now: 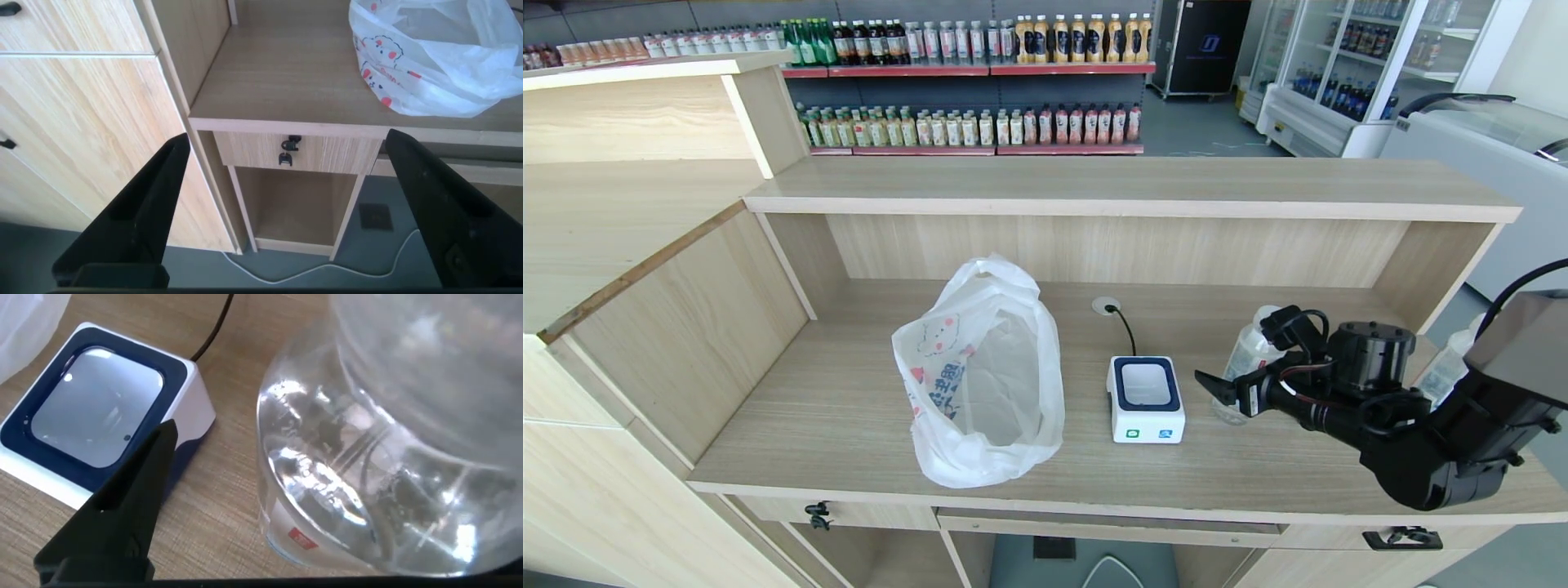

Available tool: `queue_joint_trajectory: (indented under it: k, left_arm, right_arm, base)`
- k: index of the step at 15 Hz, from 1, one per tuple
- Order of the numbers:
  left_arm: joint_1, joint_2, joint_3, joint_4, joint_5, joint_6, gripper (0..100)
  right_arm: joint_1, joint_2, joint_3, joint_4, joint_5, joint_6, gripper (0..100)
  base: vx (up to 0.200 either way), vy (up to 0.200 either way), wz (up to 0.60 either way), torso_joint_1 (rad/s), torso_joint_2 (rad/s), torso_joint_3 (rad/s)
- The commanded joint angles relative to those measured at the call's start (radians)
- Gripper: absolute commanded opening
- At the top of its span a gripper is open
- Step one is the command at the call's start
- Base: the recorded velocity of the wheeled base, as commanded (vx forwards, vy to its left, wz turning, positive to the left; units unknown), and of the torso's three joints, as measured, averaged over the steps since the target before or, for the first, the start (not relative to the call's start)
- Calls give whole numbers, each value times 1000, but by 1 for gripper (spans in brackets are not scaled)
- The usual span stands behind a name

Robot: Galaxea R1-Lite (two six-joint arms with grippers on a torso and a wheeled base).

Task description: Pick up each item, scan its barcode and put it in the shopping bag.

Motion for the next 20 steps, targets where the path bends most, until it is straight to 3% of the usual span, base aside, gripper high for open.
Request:
queue_joint_trajectory:
  k: [1, 13, 14, 20]
  left_arm:
    - [0, 0, 0, 0, 0, -1, 100]
    - [0, 0, 0, 0, 0, -1, 100]
    - [0, 0, 0, 0, 0, -1, 100]
    - [0, 0, 0, 0, 0, -1, 100]
  right_arm:
    - [-1, 3, -1, 0, 0, 0, 100]
    - [5, 25, -15, -26, 39, 1, 100]
    - [5, 26, -15, -29, 39, 3, 0]
    - [-3, 25, -12, -32, 39, 9, 0]
  base:
    - [0, 0, 0, 0, 0, 0]
    - [0, 0, 0, 0, 0, 0]
    - [0, 0, 0, 0, 0, 0]
    - [0, 0, 0, 0, 0, 0]
